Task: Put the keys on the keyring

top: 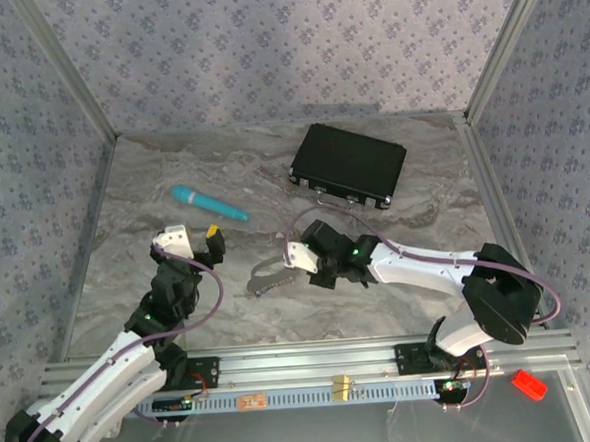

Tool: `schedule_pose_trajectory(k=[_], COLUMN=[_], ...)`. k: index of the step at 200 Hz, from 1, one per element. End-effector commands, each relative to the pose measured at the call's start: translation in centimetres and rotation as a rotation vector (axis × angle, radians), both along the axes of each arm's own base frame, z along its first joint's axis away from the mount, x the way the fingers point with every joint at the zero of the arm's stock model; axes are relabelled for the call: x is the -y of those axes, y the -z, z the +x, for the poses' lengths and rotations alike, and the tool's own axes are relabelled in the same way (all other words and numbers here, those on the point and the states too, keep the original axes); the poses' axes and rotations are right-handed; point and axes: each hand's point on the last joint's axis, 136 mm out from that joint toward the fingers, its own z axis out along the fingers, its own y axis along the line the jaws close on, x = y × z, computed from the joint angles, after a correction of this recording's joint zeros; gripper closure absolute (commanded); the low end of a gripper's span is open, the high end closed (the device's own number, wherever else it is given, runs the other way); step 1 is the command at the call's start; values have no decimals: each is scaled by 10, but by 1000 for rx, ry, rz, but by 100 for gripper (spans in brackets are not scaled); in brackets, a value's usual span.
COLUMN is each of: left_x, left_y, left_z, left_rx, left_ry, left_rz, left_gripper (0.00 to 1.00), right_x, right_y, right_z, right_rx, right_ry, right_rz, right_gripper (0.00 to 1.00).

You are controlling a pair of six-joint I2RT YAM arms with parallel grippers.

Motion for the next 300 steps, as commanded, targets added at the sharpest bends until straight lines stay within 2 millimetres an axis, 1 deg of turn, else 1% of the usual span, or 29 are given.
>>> schedule_pose_trajectory(k=[1,16,40,49,62,69,92,106,111,122,132,138,144,146,153,154,157,158,163,176,189,195,204,228,251,263,276,287,300], left_x=[0,0,1,0,-2,-4,-6,-7,-8,-9,-9,-9,-9,-9,-9,-9,-8,-8,-8,-13,-23,-28,-33,-43,-53,-56,-56,-56,-56], left_y=[6,9,13,15,16,16,10,7,6,3,0,-1,-2,-3,-4,-4,-3,-3,-1,4,9,11,15,23,36,44,51,56,62], left_z=[0,1,2,3,5,6,8,10,11,14,17,20,23,24,28,28,30,31,34,40,46,49,53,62,69,72,75,78,81], left_rx=[-5,-13,-29,-35,-39,-41,-35,-33,-32,-31,-32,-33,-34,-34,-31,-33,-35,-35,-41,-66,-84,-88,-94,-111,-122,-134,-139,-132,-125], left_ry=[5,4,16,9,-3,-7,-11,-13,-16,-15,-10,-7,-2,0,9,10,16,18,26,19,-20,-38,-53,-73,-97,-100,-96,-90,-80], left_rz=[-22,-17,-23,-22,-20,-16,4,27,34,53,75,90,107,113,132,133,147,151,171,221,250,249,246,245,247,248,262,268,267], left_gripper=[0,1,1,0,1,1,1,1,0,0,1,1,1,1,0,1,1,0,0,1,1,0,1,1,1,1,1,0,0], right_x=[63,82,104,112,123,129,139,139,136,126,116,115,120,122,132,138,142,146,158,204,241,252,262,263,251,244,234,239,245], right_y=[23,32,38,40,41,40,24,7,-4,-29,-56,-73,-86,-94,-109,-109,-112,-117,-122,-119,-103,-95,-81,-65,-50,-39,-29,-25,-25], right_z=[-16,-19,-19,-20,-20,-20,-16,-7,-3,9,20,29,40,43,53,56,58,63,69,84,93,96,100,112,130,139,147,151,154], right_rx=[-25,-34,-16,-11,0,8,46,80,95,118,139,171,211,236,298,319,343,377,424,542,592,590,562,548,515,449,424,375,375], right_ry=[-2,3,8,7,12,19,73,148,189,294,373,423,486,503,569,590,600,621,668,842,963,1006,1040,1005,905,885,838,866,881], right_rz=[-293,-401,-551,-597,-649,-669,-643,-539,-464,-255,-12,135,262,310,422,443,464,498,538,596,591,600,631,688,638,671,686,690,733], right_gripper=[100,100,99,93,78,72,61,59,58,57,55,52,46,44,40,38,37,37,35,32,33,33,35,35,37,40,40,40,34])
